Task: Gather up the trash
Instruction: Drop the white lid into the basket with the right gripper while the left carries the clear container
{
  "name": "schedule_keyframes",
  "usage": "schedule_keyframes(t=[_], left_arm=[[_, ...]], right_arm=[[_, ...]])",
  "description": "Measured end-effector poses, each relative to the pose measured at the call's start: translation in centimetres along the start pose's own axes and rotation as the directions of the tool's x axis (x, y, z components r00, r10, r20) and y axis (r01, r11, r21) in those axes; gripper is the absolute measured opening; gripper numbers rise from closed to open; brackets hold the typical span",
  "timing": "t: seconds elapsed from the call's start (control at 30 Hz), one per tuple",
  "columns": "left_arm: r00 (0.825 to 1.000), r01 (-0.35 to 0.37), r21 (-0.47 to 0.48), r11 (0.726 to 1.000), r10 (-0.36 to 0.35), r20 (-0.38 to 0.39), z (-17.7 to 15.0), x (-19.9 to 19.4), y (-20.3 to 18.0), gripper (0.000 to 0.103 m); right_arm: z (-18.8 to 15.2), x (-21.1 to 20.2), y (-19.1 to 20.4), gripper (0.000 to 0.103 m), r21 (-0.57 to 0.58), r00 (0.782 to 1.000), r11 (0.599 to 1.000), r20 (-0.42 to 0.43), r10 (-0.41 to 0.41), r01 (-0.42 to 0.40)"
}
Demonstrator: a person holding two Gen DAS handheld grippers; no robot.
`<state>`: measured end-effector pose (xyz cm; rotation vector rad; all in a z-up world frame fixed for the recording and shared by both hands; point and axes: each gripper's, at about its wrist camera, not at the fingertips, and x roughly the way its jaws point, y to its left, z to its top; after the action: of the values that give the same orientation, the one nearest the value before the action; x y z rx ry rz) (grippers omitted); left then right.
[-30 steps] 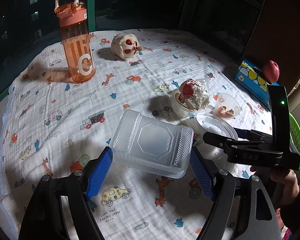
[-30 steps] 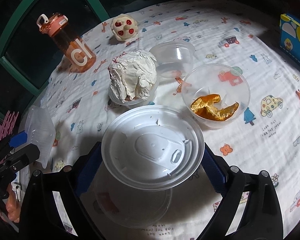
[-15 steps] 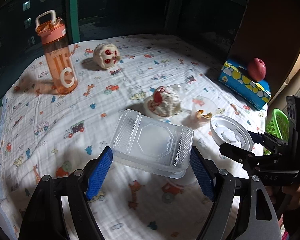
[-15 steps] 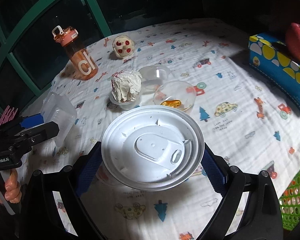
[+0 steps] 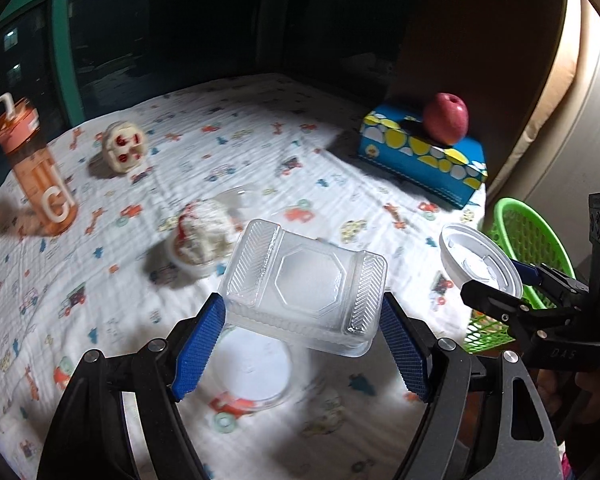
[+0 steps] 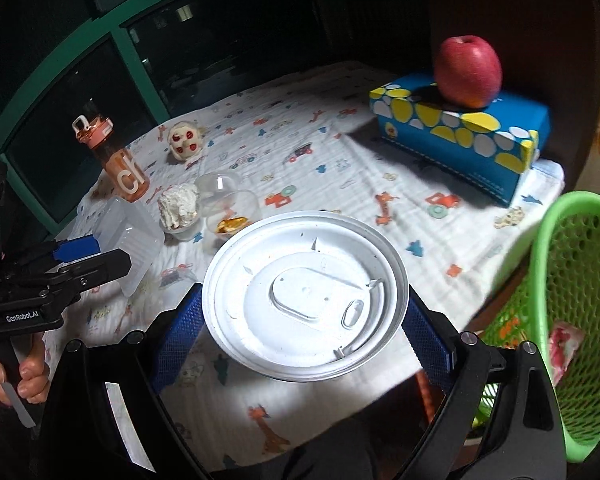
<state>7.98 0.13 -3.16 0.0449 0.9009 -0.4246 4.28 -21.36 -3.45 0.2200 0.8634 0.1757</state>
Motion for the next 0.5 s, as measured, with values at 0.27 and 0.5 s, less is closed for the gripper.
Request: schedule_keyframes(t=[0.27, 0.5], left_arm=[[0.998, 0.069, 0.079, 0.994, -0.069, -0.005, 1.7, 1.2, -5.9, 0.075], [0.993, 0.117, 0.137, 0.984, -0.117, -0.007, 3.0, 1.8, -10.2, 0.075]], right_arm=[[-0.9, -4.4, -7.5, 0.092, 0.097, 0.990, 0.987, 0.051, -0.130, 0.125], [-1.9, -6.7, -14.8, 0.093, 0.183, 0.966, 0.951, 0.034, -0.258, 0.247]])
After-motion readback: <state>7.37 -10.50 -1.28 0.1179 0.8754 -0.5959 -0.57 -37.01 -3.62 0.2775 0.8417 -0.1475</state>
